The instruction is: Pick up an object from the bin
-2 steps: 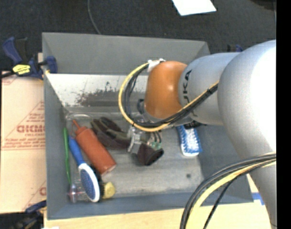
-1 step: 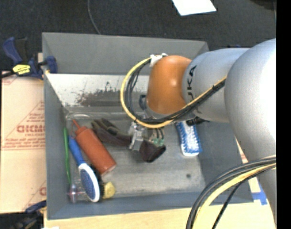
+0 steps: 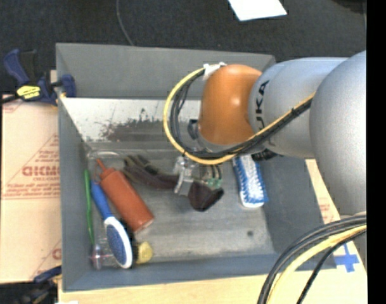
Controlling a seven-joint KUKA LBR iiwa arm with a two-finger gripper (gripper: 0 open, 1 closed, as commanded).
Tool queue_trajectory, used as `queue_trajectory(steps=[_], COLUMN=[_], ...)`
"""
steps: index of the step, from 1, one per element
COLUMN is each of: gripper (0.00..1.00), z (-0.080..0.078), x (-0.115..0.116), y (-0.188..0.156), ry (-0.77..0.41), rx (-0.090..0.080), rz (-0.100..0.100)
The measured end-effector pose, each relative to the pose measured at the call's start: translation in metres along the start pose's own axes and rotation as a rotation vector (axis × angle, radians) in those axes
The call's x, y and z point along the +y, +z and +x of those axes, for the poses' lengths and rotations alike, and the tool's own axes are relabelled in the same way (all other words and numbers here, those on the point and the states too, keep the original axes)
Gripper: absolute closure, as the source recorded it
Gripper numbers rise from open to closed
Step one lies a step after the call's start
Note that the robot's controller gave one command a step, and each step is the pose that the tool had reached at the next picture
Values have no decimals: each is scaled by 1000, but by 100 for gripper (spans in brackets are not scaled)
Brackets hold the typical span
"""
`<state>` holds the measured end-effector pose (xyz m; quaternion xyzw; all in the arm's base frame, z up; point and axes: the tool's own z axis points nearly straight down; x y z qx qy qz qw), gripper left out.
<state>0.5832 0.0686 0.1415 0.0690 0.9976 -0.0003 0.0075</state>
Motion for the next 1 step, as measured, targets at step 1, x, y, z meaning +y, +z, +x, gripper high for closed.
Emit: queue_trajectory(steps=[1], gripper=[100], z=[-1], x=[0], y=[-25], ry=[-1], rx=[-2], rz=[-1])
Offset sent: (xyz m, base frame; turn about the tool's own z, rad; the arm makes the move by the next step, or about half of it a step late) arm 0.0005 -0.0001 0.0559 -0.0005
